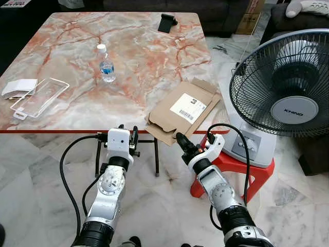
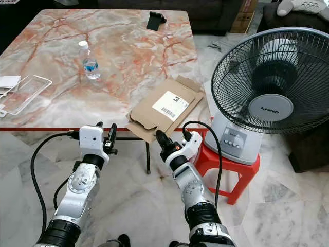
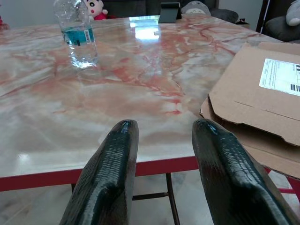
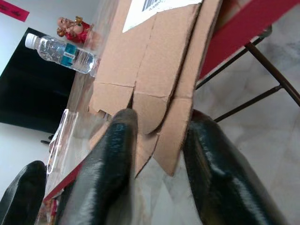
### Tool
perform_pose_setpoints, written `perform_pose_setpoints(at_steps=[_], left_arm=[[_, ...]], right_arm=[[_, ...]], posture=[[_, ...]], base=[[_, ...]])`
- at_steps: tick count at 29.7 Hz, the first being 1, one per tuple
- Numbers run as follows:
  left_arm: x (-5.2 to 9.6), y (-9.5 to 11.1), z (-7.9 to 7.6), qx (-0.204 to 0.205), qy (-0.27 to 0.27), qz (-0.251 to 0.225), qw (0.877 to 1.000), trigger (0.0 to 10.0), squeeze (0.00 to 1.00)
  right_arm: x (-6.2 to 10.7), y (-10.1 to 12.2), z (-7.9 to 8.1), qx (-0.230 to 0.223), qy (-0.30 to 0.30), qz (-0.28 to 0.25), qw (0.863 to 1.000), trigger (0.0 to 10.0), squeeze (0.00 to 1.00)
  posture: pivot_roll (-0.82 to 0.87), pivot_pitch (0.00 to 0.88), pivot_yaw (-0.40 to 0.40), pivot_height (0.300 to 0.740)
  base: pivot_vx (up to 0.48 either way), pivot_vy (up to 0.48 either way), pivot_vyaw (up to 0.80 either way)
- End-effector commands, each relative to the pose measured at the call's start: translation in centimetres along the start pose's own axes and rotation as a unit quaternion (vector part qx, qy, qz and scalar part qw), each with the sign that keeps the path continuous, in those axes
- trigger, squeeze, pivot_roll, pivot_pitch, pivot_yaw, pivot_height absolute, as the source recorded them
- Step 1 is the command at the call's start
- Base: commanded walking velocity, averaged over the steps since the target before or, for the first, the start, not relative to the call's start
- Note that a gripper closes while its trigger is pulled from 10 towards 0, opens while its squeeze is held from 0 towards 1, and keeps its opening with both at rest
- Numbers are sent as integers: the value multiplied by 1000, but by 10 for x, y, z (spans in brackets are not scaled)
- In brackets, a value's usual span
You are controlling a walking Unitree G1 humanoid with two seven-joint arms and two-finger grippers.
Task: Picking trash to rubbish bin
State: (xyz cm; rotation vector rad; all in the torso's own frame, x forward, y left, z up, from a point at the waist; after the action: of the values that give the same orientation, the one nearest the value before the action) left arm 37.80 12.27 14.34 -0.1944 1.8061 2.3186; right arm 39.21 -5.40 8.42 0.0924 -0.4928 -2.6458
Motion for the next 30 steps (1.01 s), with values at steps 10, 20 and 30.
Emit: perform_pose_setpoints(at_steps=[10, 20, 30], left_arm=[[0, 1, -4, 5, -6, 0, 1000, 10000, 0], [0, 1, -5, 6, -6, 0, 1000, 10000, 0], [-1, 2, -7, 5, -4, -2, 1000, 10000, 0]], right_arm=[[-13, -27, 21, -39, 31, 17, 999, 0, 0], [-13, -25, 23, -38, 40, 14, 998, 0, 0], [-10, -18, 36, 31, 74, 15, 997, 10000, 0]], posture=[[108, 187, -21, 740], [105, 187, -19, 740], [95, 181, -18, 740]], base=[[0, 0, 0], [0, 0, 0], [0, 0, 0]])
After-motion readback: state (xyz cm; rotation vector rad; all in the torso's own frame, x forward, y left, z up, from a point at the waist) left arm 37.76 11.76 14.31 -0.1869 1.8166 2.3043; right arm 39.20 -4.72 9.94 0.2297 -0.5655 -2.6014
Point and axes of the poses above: a point about 5 cm out from each wrist's last joint towards the gripper, its own x axis pointing back from the gripper into the wrist, its own y axis along the axis of the wrist's last joint, z = x × y, the point moved 6 cm from there along -x, pointing out of the wrist towards the gripper, and after that the axes turned 10 degrees about -x, right-handed, at the moved point
